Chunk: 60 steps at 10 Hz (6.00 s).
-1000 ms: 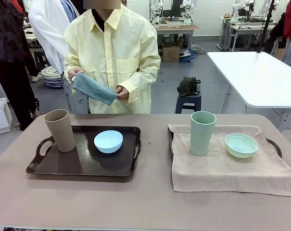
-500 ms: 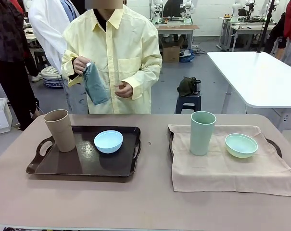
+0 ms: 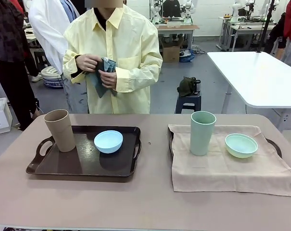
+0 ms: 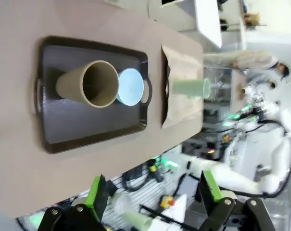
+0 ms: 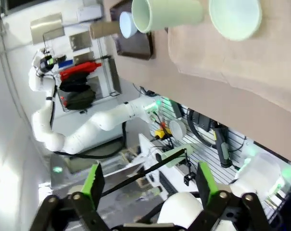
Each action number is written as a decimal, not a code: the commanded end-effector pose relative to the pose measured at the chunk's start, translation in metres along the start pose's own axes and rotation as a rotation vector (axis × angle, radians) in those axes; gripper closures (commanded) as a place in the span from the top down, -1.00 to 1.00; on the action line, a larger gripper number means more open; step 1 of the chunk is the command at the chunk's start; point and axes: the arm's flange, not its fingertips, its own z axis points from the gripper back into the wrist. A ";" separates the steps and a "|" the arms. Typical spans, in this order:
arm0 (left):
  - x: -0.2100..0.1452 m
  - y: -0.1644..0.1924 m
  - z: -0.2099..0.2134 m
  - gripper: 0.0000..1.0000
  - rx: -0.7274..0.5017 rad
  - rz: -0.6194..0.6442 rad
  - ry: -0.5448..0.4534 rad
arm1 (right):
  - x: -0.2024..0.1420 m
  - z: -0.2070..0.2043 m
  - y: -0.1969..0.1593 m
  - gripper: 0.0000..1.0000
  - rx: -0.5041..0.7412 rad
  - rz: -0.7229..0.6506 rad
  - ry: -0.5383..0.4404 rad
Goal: Set up a tray with a mat and arrange the tableware.
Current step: Pick up the Picnic Bowl and Reusable plastic cup from the Handle tray in front of the human's position and hold them in the air.
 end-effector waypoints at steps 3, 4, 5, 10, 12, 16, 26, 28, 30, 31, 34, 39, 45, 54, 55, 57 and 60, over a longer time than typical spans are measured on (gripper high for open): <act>-0.005 -0.067 -0.004 1.00 0.310 -0.339 0.106 | 0.017 -0.068 0.139 1.00 -0.322 0.137 -0.043; -0.010 -0.088 -0.010 1.00 0.407 -0.418 0.140 | 0.024 -0.105 0.175 1.00 -0.396 0.192 -0.039; -0.007 -0.102 -0.021 1.00 0.468 -0.479 0.157 | 0.035 -0.134 0.196 1.00 -0.460 0.250 -0.032; -0.007 -0.099 -0.072 1.00 0.712 -0.580 0.150 | 0.131 -0.243 0.241 1.00 -0.536 0.259 -0.329; -0.010 -0.078 -0.077 1.00 0.698 -0.571 0.163 | 0.170 -0.280 0.233 1.00 -0.489 0.238 -0.294; -0.003 -0.076 -0.080 1.00 0.684 -0.539 0.171 | 0.170 -0.289 0.218 1.00 -0.494 0.259 -0.284; 0.024 -0.053 -0.090 1.00 0.607 -0.979 0.350 | 0.180 -0.446 0.319 1.00 -0.880 0.060 0.049; 0.042 -0.034 -0.091 1.00 0.330 -1.097 0.471 | 0.204 -0.470 0.314 1.00 -0.897 0.012 0.114; 0.058 -0.027 -0.098 1.00 0.167 -1.260 0.517 | 0.220 -0.486 0.308 1.00 -0.903 -0.020 0.153; 0.070 -0.026 -0.108 1.00 0.131 -1.304 0.519 | 0.227 -0.490 0.303 1.00 -0.902 -0.032 0.175; 0.092 -0.014 -0.124 1.00 -0.018 -1.445 0.532 | 0.243 -0.502 0.280 1.00 -0.904 -0.056 0.217; 0.079 -0.014 -0.131 1.00 0.023 -1.399 0.543 | 0.229 -0.499 0.268 1.00 -0.907 -0.026 0.211; 0.085 0.049 -0.092 1.00 -0.028 -1.758 0.279 | 0.228 -0.504 0.259 1.00 -0.911 -0.044 0.162; 0.106 0.156 -0.134 1.00 -0.172 -1.547 0.205 | 0.253 -0.588 0.235 1.00 -0.955 -0.035 0.077; 0.108 0.158 -0.140 1.00 -0.216 -1.517 0.218 | 0.255 -0.597 0.237 1.00 -0.952 -0.028 0.060; 0.107 0.160 -0.149 1.00 -0.257 -1.486 0.211 | 0.256 -0.608 0.238 1.00 -0.948 -0.024 0.042; 0.109 0.158 -0.156 1.00 -0.276 -1.460 0.231 | 0.260 -0.614 0.235 1.00 -1.008 -0.040 0.028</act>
